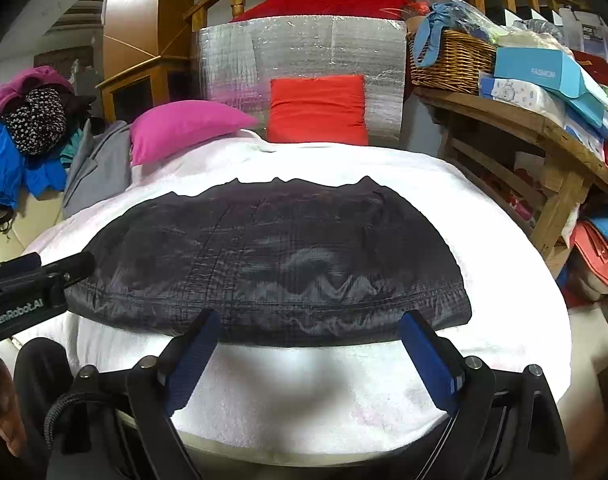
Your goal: Fold large clothes
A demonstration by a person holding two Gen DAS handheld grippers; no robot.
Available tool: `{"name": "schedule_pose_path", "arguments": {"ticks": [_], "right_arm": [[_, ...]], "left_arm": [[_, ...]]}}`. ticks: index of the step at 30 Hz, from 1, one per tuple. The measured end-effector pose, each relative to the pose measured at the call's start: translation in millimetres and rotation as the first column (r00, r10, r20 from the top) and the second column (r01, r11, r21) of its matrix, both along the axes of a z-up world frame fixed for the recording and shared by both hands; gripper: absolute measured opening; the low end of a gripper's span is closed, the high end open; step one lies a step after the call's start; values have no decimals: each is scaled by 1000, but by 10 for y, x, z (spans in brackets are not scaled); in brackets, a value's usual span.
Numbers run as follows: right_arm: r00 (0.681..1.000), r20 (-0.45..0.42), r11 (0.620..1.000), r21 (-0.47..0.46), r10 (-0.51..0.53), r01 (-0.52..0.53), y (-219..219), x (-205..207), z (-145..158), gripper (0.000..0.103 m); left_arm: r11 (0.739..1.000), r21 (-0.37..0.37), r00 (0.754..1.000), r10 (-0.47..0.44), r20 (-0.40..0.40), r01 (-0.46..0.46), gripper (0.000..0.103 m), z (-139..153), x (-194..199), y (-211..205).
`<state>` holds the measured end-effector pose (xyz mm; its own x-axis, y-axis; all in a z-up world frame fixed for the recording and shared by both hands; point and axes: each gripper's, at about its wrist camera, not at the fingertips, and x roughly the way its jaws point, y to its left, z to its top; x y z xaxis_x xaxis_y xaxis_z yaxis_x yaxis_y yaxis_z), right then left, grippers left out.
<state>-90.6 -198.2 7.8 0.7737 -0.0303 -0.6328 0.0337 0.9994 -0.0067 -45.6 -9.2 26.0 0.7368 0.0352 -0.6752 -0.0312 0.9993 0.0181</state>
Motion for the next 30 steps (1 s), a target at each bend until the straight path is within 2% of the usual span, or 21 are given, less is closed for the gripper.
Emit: {"name": "schedule_pose_path", "arguments": {"ticks": [15,30], "right_arm": [[1000,19,1000,-19,17,-17,43,-29,25,93],[999,39,999,-36,21,-20,60,-52,78,93]], "left_arm": [[1000,2,999,-28,24,28,97,81,-88,-125],[998,-34,999,-45,29,46,102,93,-127,-122]]}}
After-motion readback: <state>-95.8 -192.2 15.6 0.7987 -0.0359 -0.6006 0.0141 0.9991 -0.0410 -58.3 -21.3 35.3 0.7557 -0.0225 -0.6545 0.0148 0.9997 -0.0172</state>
